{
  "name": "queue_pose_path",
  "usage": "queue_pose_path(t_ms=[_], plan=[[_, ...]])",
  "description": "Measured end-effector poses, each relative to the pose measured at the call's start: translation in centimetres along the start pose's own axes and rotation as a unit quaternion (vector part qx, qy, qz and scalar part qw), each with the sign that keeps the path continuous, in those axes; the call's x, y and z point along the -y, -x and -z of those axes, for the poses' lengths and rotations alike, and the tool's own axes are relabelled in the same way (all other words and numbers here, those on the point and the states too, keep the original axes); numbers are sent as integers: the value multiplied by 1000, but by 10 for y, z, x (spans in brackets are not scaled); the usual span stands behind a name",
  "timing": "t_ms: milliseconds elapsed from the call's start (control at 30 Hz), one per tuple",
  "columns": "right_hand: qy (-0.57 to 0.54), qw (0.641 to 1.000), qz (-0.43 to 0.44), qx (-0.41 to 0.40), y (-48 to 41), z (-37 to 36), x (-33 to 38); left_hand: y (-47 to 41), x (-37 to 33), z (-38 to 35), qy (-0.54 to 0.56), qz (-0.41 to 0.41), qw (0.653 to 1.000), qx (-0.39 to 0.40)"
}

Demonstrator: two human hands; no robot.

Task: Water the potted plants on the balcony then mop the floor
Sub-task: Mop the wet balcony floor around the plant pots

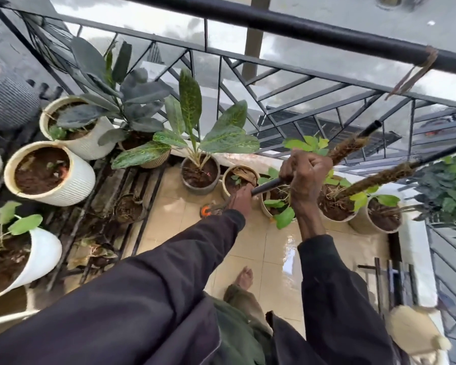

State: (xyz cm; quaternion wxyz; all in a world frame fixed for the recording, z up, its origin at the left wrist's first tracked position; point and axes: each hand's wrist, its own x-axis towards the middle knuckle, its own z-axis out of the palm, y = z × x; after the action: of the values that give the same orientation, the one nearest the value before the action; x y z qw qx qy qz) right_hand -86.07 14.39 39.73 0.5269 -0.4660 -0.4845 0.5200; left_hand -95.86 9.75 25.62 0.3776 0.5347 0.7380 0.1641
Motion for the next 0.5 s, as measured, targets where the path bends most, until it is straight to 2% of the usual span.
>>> queue_pose_path(t_ms=[167,300,500], plan=[[-53,998,-18,-6,4,-14,-6,10,25,7,-49,14,999,10],[-80,995,-39,-44,15,-13,-15,24,47,0,-110,8,993,34],[-90,995,25,-36,9,-15,-3,18,46,7,-91,-34,995,-2]])
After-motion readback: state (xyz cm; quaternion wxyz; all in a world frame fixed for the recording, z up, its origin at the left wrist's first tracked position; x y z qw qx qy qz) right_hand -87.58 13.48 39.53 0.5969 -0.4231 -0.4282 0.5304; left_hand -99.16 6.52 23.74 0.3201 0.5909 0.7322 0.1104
